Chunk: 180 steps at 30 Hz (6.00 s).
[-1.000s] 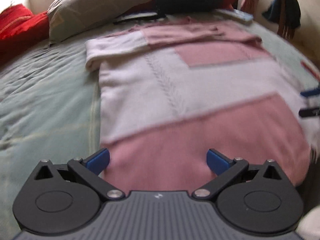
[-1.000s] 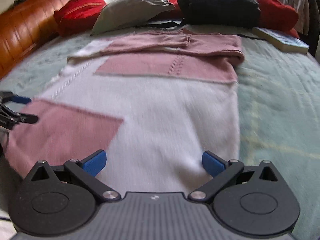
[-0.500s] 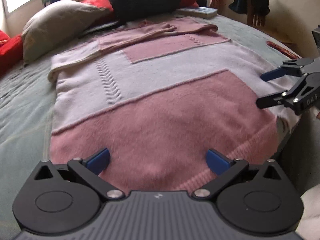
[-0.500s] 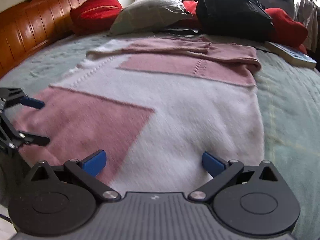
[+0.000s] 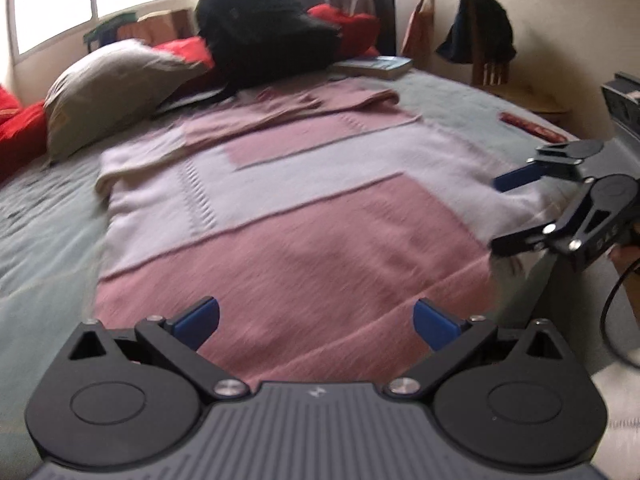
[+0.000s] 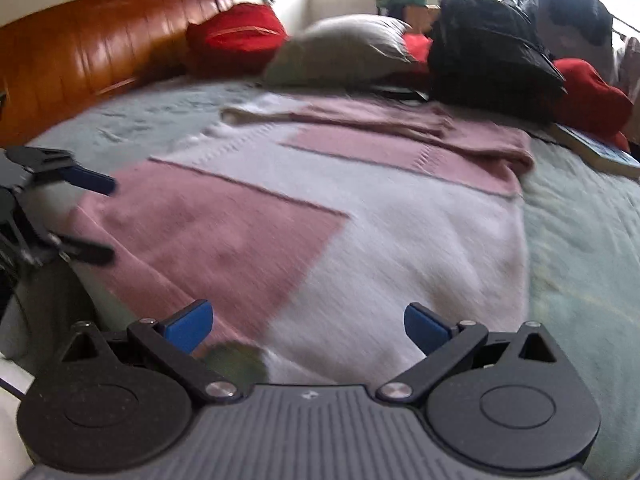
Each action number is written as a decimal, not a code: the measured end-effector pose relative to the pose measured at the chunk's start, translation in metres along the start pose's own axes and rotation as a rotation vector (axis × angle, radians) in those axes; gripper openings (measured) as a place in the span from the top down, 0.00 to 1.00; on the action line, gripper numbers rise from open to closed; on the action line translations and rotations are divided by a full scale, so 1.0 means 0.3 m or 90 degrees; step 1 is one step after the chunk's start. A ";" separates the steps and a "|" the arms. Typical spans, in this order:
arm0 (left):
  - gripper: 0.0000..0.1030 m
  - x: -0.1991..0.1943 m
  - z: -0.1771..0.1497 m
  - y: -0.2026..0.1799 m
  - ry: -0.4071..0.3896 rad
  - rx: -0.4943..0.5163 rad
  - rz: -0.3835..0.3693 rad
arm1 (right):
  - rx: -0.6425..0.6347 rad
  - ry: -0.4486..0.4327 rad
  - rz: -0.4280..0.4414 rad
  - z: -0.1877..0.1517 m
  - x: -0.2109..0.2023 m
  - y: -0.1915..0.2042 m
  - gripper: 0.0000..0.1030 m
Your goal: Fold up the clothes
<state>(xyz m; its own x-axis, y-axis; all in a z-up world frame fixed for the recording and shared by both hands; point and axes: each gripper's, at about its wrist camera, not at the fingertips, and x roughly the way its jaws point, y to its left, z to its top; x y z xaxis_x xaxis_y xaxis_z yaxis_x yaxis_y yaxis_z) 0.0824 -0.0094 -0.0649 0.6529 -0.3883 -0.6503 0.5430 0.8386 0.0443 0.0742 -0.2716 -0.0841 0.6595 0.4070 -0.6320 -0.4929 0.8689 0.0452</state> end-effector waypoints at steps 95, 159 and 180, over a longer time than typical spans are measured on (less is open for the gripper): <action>0.01 0.041 0.008 -0.150 0.007 0.187 0.063 | -0.495 -0.088 -0.293 -0.022 0.088 0.382 0.00; 0.00 0.151 -0.031 0.007 -0.005 0.212 0.204 | -0.424 0.026 -0.364 -0.058 0.134 0.188 0.00; 0.00 0.147 -0.037 0.062 -0.003 0.128 0.163 | -0.406 0.051 -0.387 -0.037 0.165 0.192 0.00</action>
<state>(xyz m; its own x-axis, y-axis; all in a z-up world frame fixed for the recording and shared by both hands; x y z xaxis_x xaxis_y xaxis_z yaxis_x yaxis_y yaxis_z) 0.1154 -0.0066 -0.1011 0.7839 -0.1775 -0.5950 0.4542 0.8172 0.3547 0.0722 -0.2046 -0.1213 0.8808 -0.1162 -0.4590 -0.3078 0.5961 -0.7415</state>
